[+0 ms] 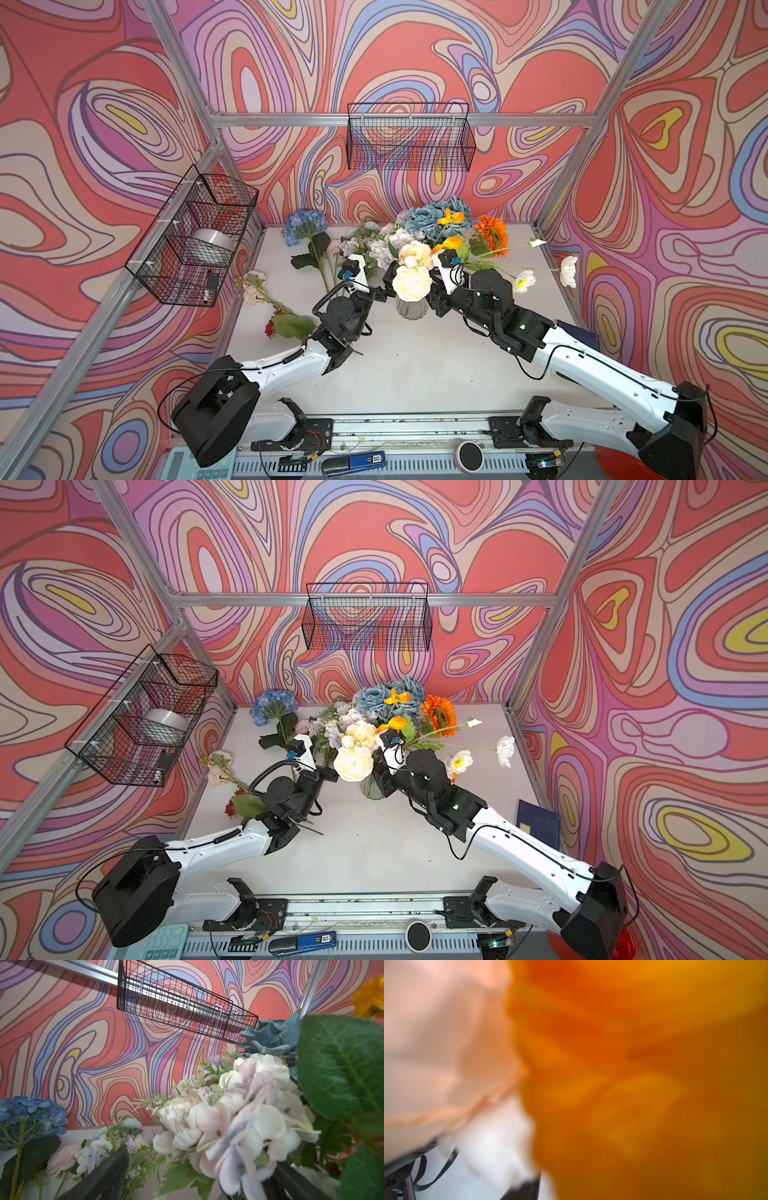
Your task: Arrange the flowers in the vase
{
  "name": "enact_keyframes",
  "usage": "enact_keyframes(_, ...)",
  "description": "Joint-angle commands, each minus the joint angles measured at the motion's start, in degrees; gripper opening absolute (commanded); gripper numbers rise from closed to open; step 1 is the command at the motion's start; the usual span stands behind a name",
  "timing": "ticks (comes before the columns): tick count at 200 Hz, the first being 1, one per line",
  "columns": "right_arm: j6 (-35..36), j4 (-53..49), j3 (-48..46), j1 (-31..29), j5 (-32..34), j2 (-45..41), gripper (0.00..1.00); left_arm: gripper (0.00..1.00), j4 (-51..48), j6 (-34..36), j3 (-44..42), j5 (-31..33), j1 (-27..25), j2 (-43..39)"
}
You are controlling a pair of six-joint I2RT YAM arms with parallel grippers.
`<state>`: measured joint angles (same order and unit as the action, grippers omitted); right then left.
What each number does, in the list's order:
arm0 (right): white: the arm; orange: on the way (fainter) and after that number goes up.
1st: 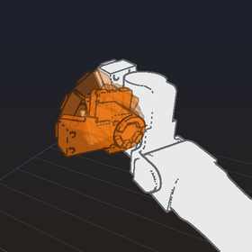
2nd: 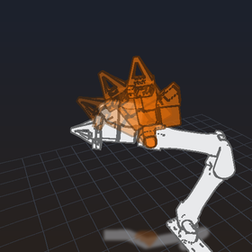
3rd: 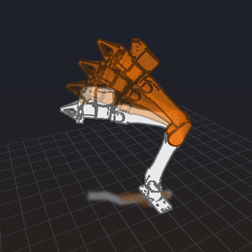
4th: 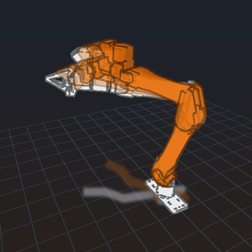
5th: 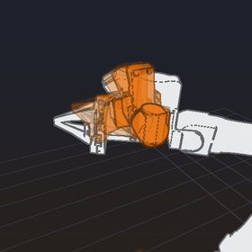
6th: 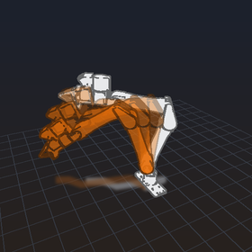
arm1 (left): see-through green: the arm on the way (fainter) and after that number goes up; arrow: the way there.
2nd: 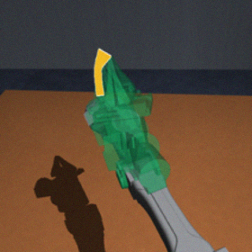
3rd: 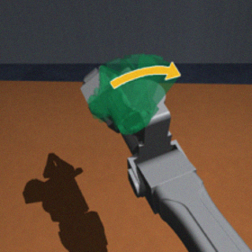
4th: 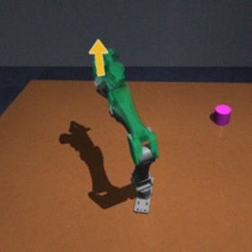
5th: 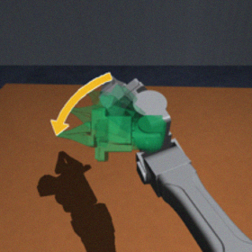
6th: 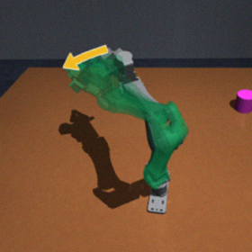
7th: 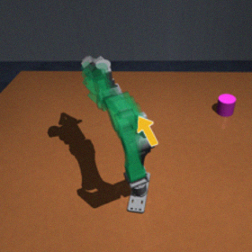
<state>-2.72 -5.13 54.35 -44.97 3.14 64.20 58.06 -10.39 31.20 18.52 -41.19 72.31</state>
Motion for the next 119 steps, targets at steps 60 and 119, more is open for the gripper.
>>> enact_keyframes(60, -5.41, -10.25, -4.23, -0.47, -9.5, -6.25, 0.69, 1.0, -27.68, -5.91, -7.52, -7.78, 0.23, -14.46)
enact_keyframes(119, -8.67, -7.22, -12.51, -0.56, -7.21, -3.12, 0.72, 1.0, -28.82, -10.57, -9.31, 4.8, 0.23, -14.17)
